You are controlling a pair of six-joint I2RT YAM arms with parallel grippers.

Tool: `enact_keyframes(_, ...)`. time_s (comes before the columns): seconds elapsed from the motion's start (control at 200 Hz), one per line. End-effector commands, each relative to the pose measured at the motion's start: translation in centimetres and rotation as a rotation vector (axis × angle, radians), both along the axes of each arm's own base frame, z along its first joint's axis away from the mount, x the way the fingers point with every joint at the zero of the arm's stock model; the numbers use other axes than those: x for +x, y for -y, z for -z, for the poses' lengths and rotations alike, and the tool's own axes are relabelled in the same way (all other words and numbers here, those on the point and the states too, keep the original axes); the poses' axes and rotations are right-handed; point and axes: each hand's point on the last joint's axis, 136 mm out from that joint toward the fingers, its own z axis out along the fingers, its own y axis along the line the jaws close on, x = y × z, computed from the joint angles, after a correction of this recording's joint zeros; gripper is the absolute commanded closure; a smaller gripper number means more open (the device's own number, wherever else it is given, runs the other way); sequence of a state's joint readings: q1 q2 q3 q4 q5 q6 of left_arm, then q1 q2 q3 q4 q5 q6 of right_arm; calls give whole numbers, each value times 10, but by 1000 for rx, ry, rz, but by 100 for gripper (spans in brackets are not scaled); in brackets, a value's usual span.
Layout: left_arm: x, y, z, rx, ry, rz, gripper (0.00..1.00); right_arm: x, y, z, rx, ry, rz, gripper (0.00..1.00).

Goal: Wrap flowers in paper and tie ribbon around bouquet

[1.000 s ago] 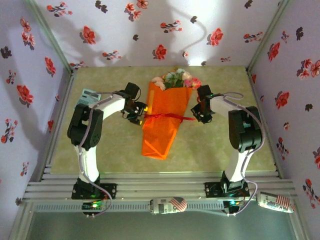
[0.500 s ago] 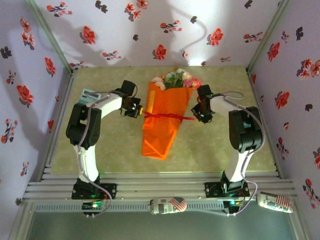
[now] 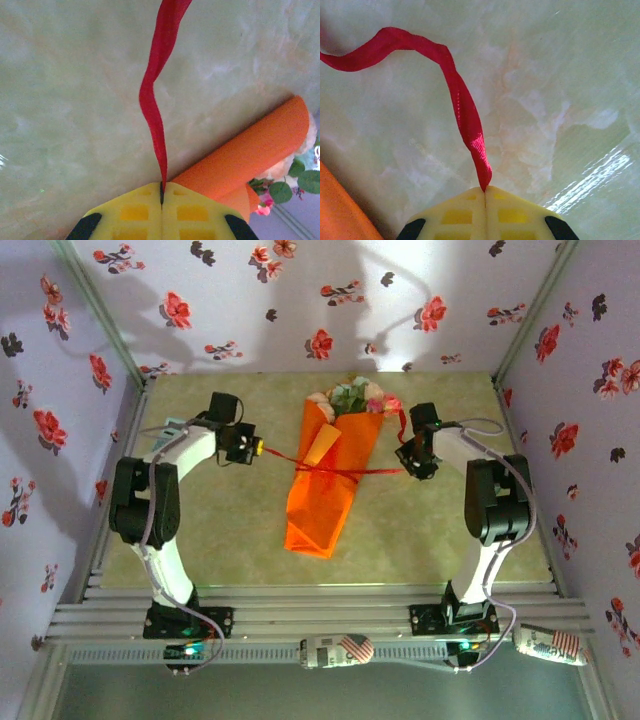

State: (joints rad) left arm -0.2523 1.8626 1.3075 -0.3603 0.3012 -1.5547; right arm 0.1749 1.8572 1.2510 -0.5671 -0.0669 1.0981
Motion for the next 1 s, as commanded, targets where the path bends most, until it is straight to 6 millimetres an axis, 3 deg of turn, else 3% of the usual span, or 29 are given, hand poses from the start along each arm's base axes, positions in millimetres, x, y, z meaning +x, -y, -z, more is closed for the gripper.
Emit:
enact_keyframes(0.0,-4,30,0,-72,13,69,100,-2,-12,-1,54,-38,39,100)
enact_keyframes(0.125,-12,52,3,-102,9,107,100,-11,-28,-8,133,-43,98,74)
enact_keyframes(0.275,-22,60,7,-115,0,121,100,-18,-53,-28,216,-3,163,57)
enact_keyframes(0.385,-25,60,7,-116,0,122,100,-12,-88,-41,303,48,169,56)
enact_keyframes(0.535,-24,60,5,-115,6,125,100,-12,-127,-34,373,18,158,55)
enact_keyframes(0.83,-25,60,3,-112,8,129,100,-23,-128,-11,363,-36,198,58)
enact_keyframes(0.995,-26,59,3,-110,7,130,100,-19,-131,0,371,-45,210,58)
